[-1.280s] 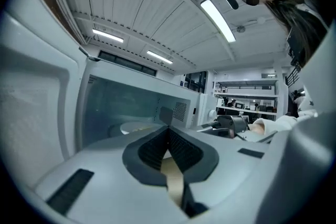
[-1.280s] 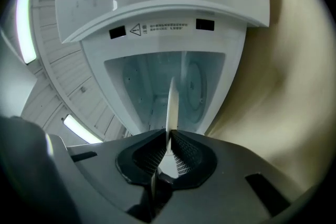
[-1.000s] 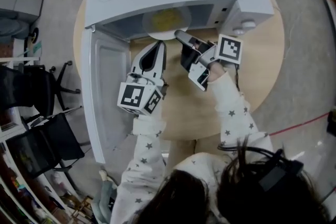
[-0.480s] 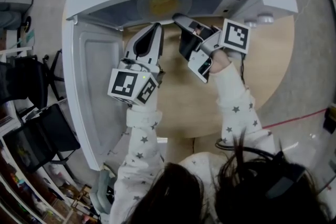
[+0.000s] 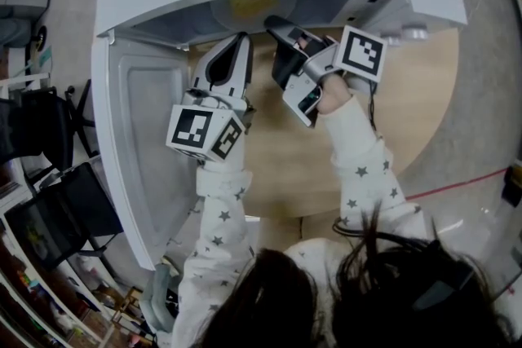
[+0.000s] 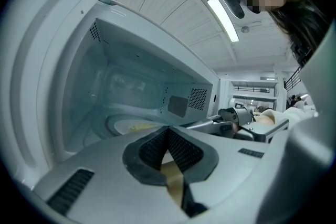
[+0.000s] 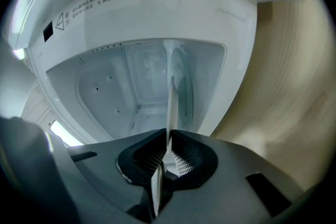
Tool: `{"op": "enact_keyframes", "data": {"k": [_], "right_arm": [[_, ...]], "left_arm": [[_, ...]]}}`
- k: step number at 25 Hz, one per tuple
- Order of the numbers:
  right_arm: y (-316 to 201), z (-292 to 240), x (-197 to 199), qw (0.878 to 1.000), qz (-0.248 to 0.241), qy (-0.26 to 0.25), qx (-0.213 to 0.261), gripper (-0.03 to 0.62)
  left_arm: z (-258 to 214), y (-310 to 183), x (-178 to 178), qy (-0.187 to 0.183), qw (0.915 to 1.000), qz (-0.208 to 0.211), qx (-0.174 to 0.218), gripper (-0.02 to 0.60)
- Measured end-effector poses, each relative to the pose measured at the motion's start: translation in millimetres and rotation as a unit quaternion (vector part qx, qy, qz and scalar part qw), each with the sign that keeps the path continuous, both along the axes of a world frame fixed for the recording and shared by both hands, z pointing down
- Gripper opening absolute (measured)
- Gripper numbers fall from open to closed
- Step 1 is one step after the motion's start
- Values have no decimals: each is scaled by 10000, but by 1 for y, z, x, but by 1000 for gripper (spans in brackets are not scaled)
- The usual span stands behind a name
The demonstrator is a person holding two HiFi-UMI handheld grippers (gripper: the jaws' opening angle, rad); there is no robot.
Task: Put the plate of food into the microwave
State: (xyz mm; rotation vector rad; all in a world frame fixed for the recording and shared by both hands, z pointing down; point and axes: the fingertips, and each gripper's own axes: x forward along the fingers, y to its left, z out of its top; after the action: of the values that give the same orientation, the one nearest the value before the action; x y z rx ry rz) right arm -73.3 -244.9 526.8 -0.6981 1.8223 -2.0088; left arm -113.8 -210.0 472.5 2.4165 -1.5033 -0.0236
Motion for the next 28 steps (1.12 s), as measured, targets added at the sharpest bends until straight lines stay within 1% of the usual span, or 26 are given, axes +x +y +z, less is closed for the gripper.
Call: {"op": "enact_keyframes", "data": {"k": [4,9,12,14,20,22,26,28], "right_arm": [[0,1,2,9996,5,269,66,23],[-1,0,2,9999,90,83,83,23],[-1,2,3,9997,131,191,89,26],[-1,4,3,9994,110,320,105,97],[0,6,3,9988,92,452,147,98],[-1,5,4,9989,81,436,171,117],[5,7,1,9989,27,425,171,118],[12,8,-1,9997,45,214,74,117]], "left_arm": [[-2,2,4,4,10000,26,6,-3],[1,5,6,-1,10000,38,-11,-3],[2,7,5,0,10000,32,-24,-3],[4,8,5,4,10000,30,-21,-3],[5,8,6,6,10000,34,-25,-3],[7,7,7,-3,10000,47,4,-3],[7,8,5,-3,10000,50,-25,-3],[4,14,3,51,10000,56,-42,-3]]}}
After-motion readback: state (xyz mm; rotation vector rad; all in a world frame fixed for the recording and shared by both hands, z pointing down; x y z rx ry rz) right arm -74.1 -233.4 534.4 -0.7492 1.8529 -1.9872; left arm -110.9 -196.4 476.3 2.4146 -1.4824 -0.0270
